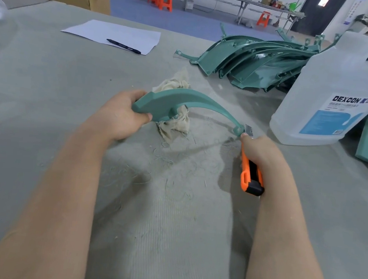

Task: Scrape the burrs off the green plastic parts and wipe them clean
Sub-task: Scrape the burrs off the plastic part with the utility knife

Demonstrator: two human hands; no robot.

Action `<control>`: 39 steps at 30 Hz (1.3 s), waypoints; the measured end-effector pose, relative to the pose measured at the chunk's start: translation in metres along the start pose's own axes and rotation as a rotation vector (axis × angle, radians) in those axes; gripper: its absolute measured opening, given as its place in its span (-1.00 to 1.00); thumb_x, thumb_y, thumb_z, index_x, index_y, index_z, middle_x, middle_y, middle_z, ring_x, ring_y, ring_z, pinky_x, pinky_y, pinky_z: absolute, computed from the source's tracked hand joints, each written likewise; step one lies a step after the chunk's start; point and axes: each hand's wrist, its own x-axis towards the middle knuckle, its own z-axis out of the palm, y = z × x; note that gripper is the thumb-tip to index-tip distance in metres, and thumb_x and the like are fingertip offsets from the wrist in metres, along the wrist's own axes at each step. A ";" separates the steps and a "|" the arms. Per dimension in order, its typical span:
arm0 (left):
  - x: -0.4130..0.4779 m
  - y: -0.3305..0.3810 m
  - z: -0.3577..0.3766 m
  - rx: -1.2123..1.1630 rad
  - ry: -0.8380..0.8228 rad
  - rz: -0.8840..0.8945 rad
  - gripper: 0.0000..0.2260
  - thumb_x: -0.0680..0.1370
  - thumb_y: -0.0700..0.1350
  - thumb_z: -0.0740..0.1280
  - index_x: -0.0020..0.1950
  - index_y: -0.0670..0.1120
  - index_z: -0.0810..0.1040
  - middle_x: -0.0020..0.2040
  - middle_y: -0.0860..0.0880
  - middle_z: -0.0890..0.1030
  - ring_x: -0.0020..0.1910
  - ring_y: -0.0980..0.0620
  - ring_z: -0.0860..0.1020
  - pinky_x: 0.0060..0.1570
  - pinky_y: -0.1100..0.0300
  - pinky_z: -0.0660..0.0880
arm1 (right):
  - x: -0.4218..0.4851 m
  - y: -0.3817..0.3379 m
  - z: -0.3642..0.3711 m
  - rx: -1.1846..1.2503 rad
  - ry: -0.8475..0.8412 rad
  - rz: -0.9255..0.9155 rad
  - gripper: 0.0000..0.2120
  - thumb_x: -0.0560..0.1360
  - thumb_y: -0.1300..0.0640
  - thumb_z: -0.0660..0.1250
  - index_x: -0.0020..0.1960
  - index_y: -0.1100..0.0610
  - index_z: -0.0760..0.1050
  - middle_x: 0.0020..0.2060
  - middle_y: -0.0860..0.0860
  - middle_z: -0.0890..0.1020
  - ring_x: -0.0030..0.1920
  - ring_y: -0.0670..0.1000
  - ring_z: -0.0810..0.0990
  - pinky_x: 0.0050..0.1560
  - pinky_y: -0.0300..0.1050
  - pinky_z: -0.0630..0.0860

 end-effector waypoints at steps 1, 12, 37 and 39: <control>0.000 0.000 0.000 -0.002 -0.004 -0.003 -0.80 0.55 -0.27 0.29 0.01 0.05 0.50 0.08 -0.35 0.58 -0.13 -0.09 0.48 -0.11 0.07 0.37 | 0.000 0.000 0.000 -0.030 -0.005 -0.004 -0.59 0.66 0.01 0.03 0.11 0.31 0.48 0.05 0.24 0.58 -0.05 0.16 0.49 -0.13 -0.10 0.32; 0.001 -0.002 -0.001 -0.020 0.016 0.014 -0.78 0.55 -0.28 0.31 -0.01 0.07 0.50 -0.08 -0.14 0.59 -0.14 -0.05 0.50 -0.13 0.16 0.37 | -0.005 0.000 -0.003 0.014 -0.037 0.004 -0.63 0.63 -0.01 0.04 -0.16 0.23 0.43 -0.17 0.18 0.54 -0.25 0.13 0.47 -0.28 -0.09 0.34; -0.004 0.002 -0.003 0.023 -0.023 0.021 -0.74 0.55 -0.30 0.28 -0.13 0.09 0.47 -0.02 -0.33 0.57 -0.18 -0.09 0.46 -0.19 0.17 0.32 | -0.010 -0.004 0.003 0.228 -0.068 0.007 -0.62 0.62 -0.07 0.10 -0.20 0.14 0.48 -0.40 0.05 0.61 -0.36 0.05 0.56 -0.12 -0.05 0.49; -0.004 0.003 -0.002 0.026 -0.020 0.019 -0.75 0.55 -0.29 0.29 -0.13 0.09 0.47 -0.02 -0.34 0.57 -0.18 -0.09 0.46 -0.20 0.17 0.33 | -0.010 -0.007 0.003 0.330 -0.101 0.010 -0.63 0.62 -0.09 0.13 -0.17 0.14 0.50 -0.48 0.02 0.59 -0.47 0.00 0.55 -0.28 -0.11 0.51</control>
